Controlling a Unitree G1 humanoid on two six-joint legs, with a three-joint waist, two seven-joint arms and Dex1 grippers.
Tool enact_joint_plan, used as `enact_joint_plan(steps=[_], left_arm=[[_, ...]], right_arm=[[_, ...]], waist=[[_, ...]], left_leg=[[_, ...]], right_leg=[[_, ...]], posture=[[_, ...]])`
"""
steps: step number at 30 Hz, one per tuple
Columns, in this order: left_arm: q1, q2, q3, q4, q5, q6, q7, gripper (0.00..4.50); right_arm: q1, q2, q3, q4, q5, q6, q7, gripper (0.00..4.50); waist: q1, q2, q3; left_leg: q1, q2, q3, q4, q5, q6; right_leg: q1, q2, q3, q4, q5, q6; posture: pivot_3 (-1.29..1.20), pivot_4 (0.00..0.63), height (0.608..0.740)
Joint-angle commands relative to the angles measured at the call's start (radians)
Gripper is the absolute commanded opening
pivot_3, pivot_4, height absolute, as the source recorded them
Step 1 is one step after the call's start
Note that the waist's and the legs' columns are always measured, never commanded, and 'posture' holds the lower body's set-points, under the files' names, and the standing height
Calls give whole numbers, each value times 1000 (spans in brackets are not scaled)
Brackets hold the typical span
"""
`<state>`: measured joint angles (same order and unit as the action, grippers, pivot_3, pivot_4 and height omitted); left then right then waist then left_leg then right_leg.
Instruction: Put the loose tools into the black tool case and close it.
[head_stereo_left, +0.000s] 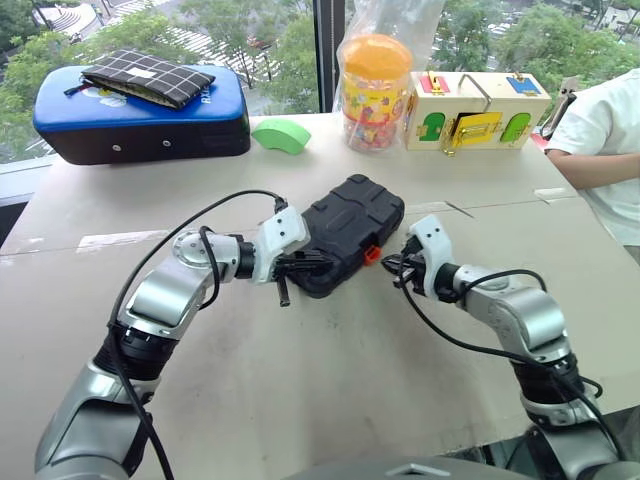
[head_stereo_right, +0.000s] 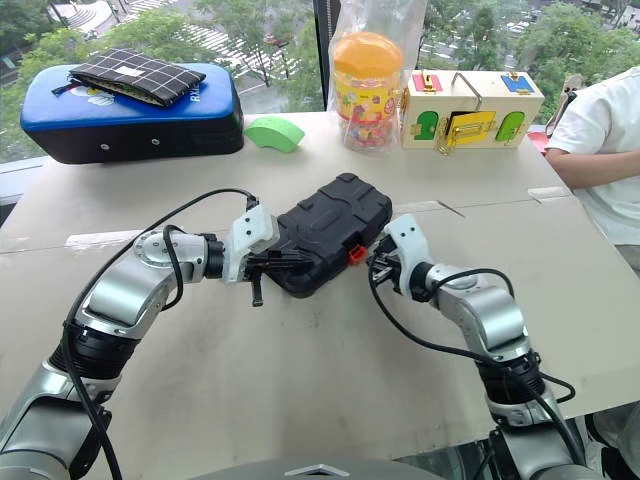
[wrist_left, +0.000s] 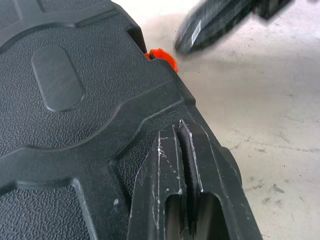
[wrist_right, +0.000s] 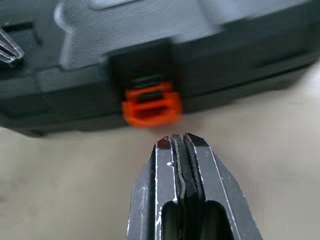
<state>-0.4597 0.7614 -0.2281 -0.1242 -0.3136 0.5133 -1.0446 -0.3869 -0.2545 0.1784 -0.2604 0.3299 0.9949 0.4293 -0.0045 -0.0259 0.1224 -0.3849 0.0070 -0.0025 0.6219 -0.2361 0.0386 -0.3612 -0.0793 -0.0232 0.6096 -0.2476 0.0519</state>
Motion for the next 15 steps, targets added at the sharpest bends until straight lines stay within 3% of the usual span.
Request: enact_joint_plan(steps=[1,15], left_arm=[[44,11,-48,53,60,16,-7,86],[72,8,-35,58,73,15,-1,86]], right_arm=[[-32,27,-11,47,-13,-46,-18,0],[-78,198,-119,234,56,-173,-8,0]], waist=[[0,0,0],[-10,1,0]], left_leg=[[0,0,0,0,0,0],[2,0,1,-2,0,0]], right_leg=[[0,0,1,0,1,2],[0,1,3,1,1,2]], posture=[[0,150,740],[0,150,740]])
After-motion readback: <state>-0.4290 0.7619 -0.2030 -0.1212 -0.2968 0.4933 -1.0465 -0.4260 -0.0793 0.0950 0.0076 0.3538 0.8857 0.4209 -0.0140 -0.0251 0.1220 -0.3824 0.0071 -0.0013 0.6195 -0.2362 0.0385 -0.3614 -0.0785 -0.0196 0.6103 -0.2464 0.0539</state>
